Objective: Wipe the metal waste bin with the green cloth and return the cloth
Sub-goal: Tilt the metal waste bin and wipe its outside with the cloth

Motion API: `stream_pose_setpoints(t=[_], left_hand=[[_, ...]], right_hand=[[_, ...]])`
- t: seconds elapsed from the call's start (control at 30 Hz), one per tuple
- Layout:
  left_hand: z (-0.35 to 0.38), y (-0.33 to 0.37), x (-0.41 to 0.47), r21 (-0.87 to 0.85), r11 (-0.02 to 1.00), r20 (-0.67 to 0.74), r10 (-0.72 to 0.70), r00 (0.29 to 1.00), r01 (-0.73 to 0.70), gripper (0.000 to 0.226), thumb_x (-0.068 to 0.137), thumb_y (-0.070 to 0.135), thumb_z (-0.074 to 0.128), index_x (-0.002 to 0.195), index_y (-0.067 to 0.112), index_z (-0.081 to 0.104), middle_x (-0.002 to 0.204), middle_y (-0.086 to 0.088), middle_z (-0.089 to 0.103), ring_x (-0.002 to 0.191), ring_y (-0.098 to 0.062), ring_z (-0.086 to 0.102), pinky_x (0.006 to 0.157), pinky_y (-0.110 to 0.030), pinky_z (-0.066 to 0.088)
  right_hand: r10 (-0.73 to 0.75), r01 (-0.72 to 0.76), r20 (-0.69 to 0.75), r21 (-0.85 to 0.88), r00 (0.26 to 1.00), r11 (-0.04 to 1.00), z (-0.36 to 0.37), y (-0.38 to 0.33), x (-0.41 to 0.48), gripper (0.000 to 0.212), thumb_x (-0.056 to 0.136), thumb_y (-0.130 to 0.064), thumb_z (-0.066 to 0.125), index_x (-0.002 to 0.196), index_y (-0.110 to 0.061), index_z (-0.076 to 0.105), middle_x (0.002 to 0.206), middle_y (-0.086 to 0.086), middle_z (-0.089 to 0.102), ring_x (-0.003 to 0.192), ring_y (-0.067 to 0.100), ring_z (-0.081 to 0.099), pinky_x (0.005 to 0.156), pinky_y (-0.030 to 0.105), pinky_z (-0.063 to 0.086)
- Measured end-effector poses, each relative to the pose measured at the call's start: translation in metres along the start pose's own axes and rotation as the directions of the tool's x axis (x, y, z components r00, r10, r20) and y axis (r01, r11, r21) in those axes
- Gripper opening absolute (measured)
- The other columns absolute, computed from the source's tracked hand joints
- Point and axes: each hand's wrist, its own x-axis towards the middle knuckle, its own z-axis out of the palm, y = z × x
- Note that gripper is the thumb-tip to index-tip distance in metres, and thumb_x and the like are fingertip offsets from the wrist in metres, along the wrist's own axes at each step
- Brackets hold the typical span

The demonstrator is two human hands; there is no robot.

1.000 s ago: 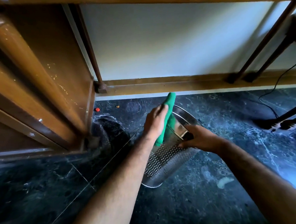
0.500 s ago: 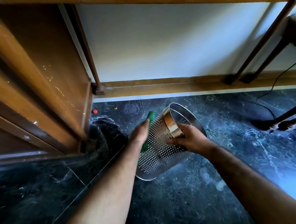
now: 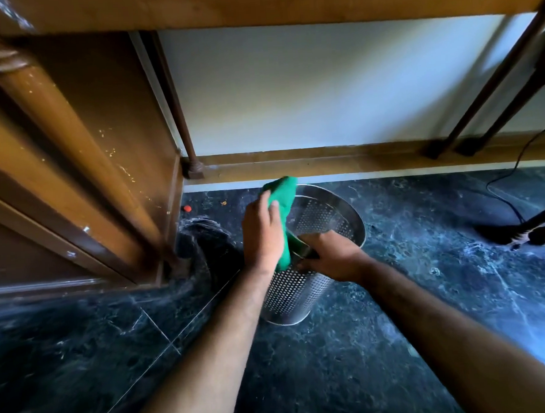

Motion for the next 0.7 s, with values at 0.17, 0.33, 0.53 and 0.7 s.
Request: stream_pose_setpoints(t=[0.17, 0.33, 0.53, 0.7], left_hand=[[-0.03, -0.033, -0.003, -0.556, 0.702, 0.043, -0.511, 0.858, 0.446, 0.044, 0.102, 0.028, 0.051, 0.144, 0.019, 0.051, 0.146, -0.01, 0.057, 0.119, -0.018, 0.057, 0.101, -0.031, 0.044], [-0.044, -0.058, -0.011, -0.743, 0.445, 0.109, -0.656, 0.746, 0.5, 0.024, 0.099, 0.031, 0.053, 0.121, 0.027, 0.063, 0.097, -0.004, 0.071, 0.068, -0.025, 0.07, 0.051, -0.035, 0.059], [-0.042, -0.062, -0.019, -0.789, 0.308, 0.207, -0.682, 0.702, 0.532, 0.031, 0.096, 0.04, 0.056, 0.121, 0.022, 0.064, 0.105, -0.013, 0.071, 0.076, -0.032, 0.067, 0.058, -0.037, 0.055], [-0.043, -0.054, -0.017, -0.817, 0.258, 0.231, -0.672, 0.703, 0.515, 0.039, 0.092, 0.041, 0.06, 0.124, 0.018, 0.065, 0.095, -0.011, 0.075, 0.064, -0.03, 0.07, 0.051, -0.035, 0.056]], right_hand=[[0.015, -0.012, 0.018, -0.143, 1.0, 0.99, 0.008, -0.007, 0.009, 0.03, 0.089, -0.043, 0.067, 0.114, -0.028, 0.059, 0.106, 0.004, 0.074, 0.091, 0.028, 0.07, 0.078, 0.038, 0.058], [0.01, -0.013, -0.013, -0.246, 1.0, 0.969, 0.017, -0.001, 0.012, 0.023, 0.092, -0.04, 0.06, 0.111, -0.026, 0.059, 0.106, 0.007, 0.073, 0.09, 0.032, 0.07, 0.07, 0.036, 0.052], [-0.013, 0.013, 0.003, -0.313, 1.0, 0.95, 0.027, 0.0, 0.014, 0.031, 0.092, -0.042, 0.053, 0.12, -0.031, 0.057, 0.118, 0.005, 0.071, 0.097, 0.035, 0.069, 0.074, 0.039, 0.056], [0.02, -0.009, 0.035, -0.283, 0.999, 0.959, 0.031, 0.0, 0.013, 0.03, 0.089, -0.044, 0.06, 0.115, -0.028, 0.058, 0.117, 0.006, 0.071, 0.099, 0.033, 0.068, 0.072, 0.036, 0.05]])
